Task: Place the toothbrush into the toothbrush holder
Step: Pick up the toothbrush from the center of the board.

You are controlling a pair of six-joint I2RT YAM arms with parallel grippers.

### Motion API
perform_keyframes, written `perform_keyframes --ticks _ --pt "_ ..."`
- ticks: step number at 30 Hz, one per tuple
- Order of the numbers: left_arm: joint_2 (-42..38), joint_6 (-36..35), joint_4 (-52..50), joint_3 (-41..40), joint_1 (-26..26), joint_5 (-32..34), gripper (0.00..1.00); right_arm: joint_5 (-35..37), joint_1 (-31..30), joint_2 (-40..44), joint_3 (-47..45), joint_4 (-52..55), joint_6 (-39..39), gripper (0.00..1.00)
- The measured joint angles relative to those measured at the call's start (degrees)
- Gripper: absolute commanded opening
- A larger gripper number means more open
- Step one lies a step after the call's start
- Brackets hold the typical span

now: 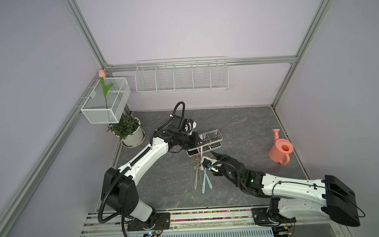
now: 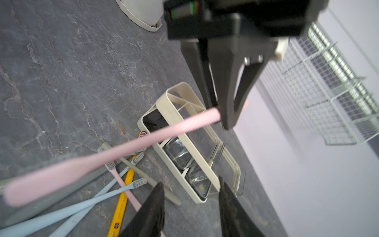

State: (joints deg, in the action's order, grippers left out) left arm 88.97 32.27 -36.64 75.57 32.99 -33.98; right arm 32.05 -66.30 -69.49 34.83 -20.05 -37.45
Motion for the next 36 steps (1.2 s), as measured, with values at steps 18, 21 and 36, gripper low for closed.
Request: perform_keyframes --ticks 18,21,36 --pt "3.7 -2.9 -5.0 1.5 -0.8 -9.1 0.00 9.1 -9.1 -6.8 1.4 -8.5 -16.2 0.45" --pt "3.9 -3.2 -5.9 1.9 -0.7 -9.8 0.00 9.4 -9.1 -7.7 1.9 -8.5 -16.8 0.45" --pt "4.3 -4.0 -7.7 2.6 -1.1 -10.9 0.00 10.6 -9.2 -12.1 7.4 -9.3 -19.9 0.07"
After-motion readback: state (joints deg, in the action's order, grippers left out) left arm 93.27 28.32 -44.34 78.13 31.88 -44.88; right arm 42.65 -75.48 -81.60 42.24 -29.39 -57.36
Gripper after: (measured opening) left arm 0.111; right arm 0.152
